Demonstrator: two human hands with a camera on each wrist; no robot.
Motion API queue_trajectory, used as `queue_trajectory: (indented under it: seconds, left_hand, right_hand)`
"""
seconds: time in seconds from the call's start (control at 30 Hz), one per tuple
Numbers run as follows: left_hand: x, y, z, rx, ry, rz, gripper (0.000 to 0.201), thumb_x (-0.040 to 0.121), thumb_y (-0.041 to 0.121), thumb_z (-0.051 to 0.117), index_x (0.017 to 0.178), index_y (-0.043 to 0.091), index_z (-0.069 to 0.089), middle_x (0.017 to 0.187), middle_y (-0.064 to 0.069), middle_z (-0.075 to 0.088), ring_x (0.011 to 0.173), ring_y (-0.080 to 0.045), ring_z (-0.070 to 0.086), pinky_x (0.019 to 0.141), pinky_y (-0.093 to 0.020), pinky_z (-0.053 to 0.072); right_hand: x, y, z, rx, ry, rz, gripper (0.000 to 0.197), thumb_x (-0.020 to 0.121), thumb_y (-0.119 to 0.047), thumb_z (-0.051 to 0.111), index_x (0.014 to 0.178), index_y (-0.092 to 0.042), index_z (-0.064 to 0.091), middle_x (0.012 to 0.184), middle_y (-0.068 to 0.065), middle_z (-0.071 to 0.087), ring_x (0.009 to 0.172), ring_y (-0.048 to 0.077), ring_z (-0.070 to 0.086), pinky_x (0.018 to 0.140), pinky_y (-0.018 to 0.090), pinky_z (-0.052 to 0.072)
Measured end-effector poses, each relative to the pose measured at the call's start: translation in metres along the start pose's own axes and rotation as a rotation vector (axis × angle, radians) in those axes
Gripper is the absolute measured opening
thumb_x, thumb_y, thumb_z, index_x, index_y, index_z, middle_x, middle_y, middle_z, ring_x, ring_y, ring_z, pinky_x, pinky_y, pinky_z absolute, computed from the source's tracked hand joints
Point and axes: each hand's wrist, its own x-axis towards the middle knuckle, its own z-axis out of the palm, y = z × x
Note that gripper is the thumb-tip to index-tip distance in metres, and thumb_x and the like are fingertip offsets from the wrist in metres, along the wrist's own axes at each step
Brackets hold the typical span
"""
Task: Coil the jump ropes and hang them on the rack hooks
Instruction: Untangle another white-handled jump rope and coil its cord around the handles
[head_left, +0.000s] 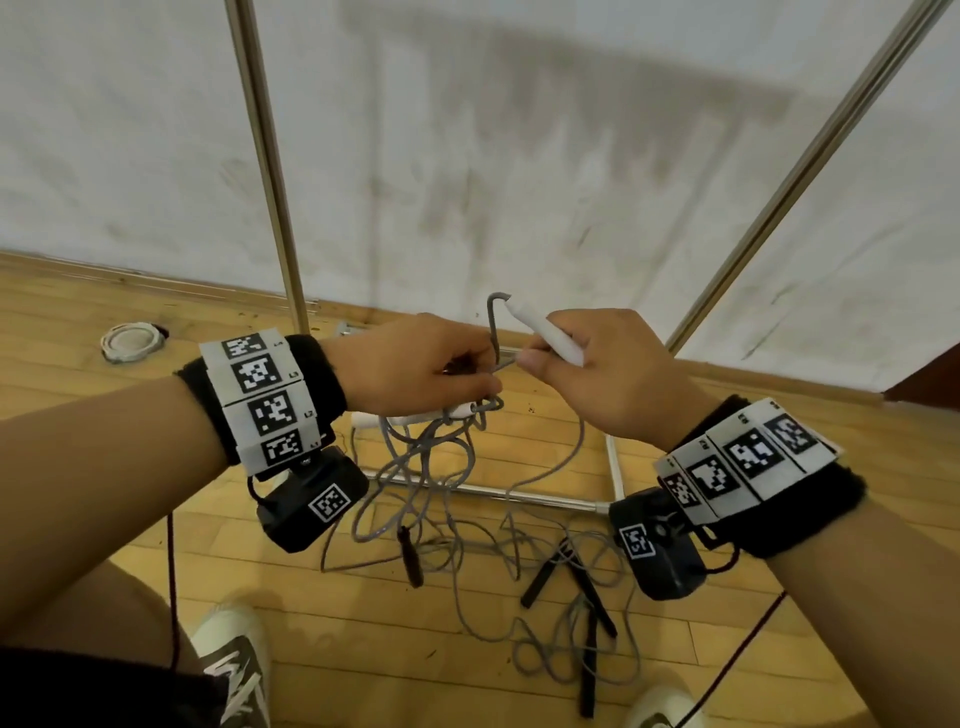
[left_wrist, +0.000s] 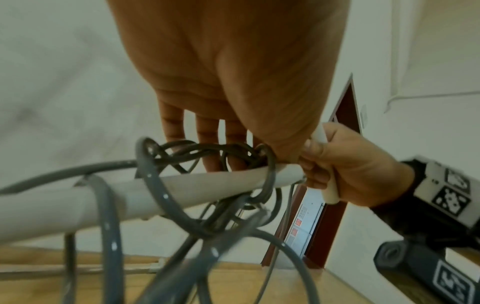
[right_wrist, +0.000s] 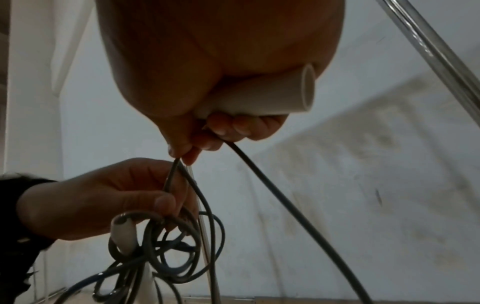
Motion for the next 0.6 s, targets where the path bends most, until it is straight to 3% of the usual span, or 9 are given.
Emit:
queue_trajectory:
  seconds: [0.13,0.23,0.4,0.47,0.53,0.6]
  left_hand:
    - [-0.001,-0.003,0.003,0.064,0.004,0.040,0.023,0.087,0.059,0.050,0.080,0.037,0.053,0.092,0.014,0.056,0.077,-0.008,0.057,0.070,-0.037,0.051]
    - [-0.002,-0.007,0.002,0.062,0.008,0.039,0.017,0.087,0.058,0.056,0.084,0.041,0.057,0.106,0.020,0.049,0.085,-0.002,0.057,0.075,-0.031,0.051]
    - [0.001,-0.016,0.002,-0.010,0.058,0.018,0.011,0.093,0.040,0.064,0.097,0.031,0.059,0.092,0.019,0.057,0.083,0.009,0.054,0.067,-0.012,0.039]
    - [0.000,-0.019,0.000,-0.026,0.059,-0.031,0.013,0.095,0.035,0.063,0.104,0.033,0.054,0.089,0.024,0.059,0.082,0.015,0.055,0.063,-0.011,0.039]
    - [-0.002,-0.024,-0.006,-0.058,0.079,-0.047,0.015,0.096,0.027,0.062,0.105,0.035,0.054,0.093,0.022,0.064,0.083,0.010,0.060,0.066,-0.015,0.043]
    - [-0.003,-0.029,-0.012,-0.051,0.107,-0.035,0.020,0.096,0.021,0.064,0.107,0.036,0.057,0.096,0.021,0.064,0.085,0.007,0.061,0.068,-0.011,0.041]
  right_hand:
    - [0.001,-0.006,-0.002,0.007,0.042,0.001,0.032,0.091,-0.042,0.062,0.079,-0.013,0.067,0.066,0.000,0.062,0.064,0.019,0.056,0.061,0.040,0.046]
    - [0.000,-0.006,-0.007,-0.002,0.064,-0.022,0.031,0.090,-0.041,0.063,0.078,-0.013,0.068,0.064,0.002,0.061,0.061,0.020,0.056,0.059,0.041,0.046]
    - [-0.002,0.002,-0.019,0.059,0.161,-0.040,0.021,0.090,-0.033,0.067,0.075,-0.019,0.071,0.059,0.000,0.061,0.055,0.016,0.053,0.051,0.033,0.040]
    - [-0.002,0.007,-0.023,0.061,0.174,-0.020,0.020,0.090,-0.032,0.067,0.075,-0.019,0.071,0.060,0.000,0.062,0.056,0.014,0.053,0.050,0.031,0.038]
    - [-0.003,0.013,-0.029,0.062,0.193,0.011,0.018,0.090,-0.032,0.067,0.075,-0.022,0.070,0.061,-0.001,0.064,0.058,0.012,0.055,0.050,0.027,0.037]
    - [-0.004,0.018,-0.036,0.058,0.231,0.036,0.016,0.089,-0.032,0.067,0.075,-0.026,0.069,0.063,-0.005,0.064,0.061,0.011,0.056,0.049,0.024,0.038]
